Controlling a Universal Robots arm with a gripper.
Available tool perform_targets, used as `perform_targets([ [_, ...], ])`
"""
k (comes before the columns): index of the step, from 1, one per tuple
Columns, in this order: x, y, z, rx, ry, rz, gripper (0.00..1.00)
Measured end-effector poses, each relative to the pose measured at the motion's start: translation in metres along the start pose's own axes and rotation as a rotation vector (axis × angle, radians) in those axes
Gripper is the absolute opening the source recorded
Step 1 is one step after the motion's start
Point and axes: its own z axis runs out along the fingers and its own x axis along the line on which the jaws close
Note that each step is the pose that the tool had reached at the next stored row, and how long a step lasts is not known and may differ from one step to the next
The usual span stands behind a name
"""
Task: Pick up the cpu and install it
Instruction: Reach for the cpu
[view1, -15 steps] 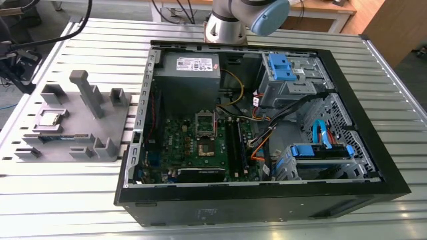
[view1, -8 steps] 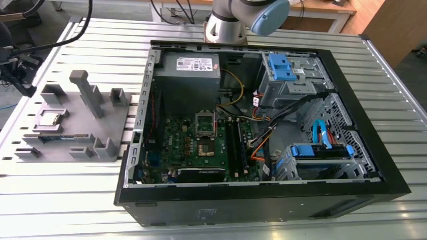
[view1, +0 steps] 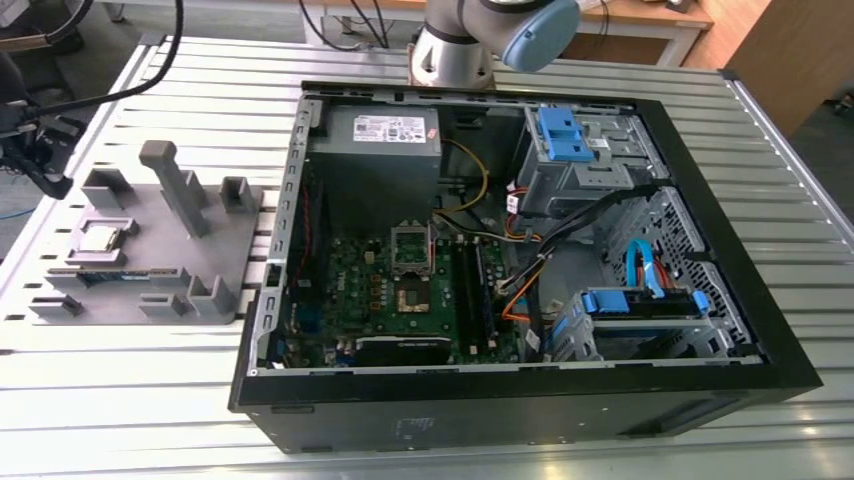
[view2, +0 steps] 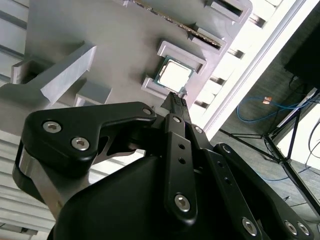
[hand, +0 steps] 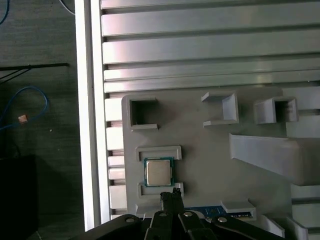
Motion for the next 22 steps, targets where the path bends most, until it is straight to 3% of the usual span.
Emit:
perform_targets([
  [22,0.0025,-0.002,0.0291,0.0015,0.0,0.0,0.11],
])
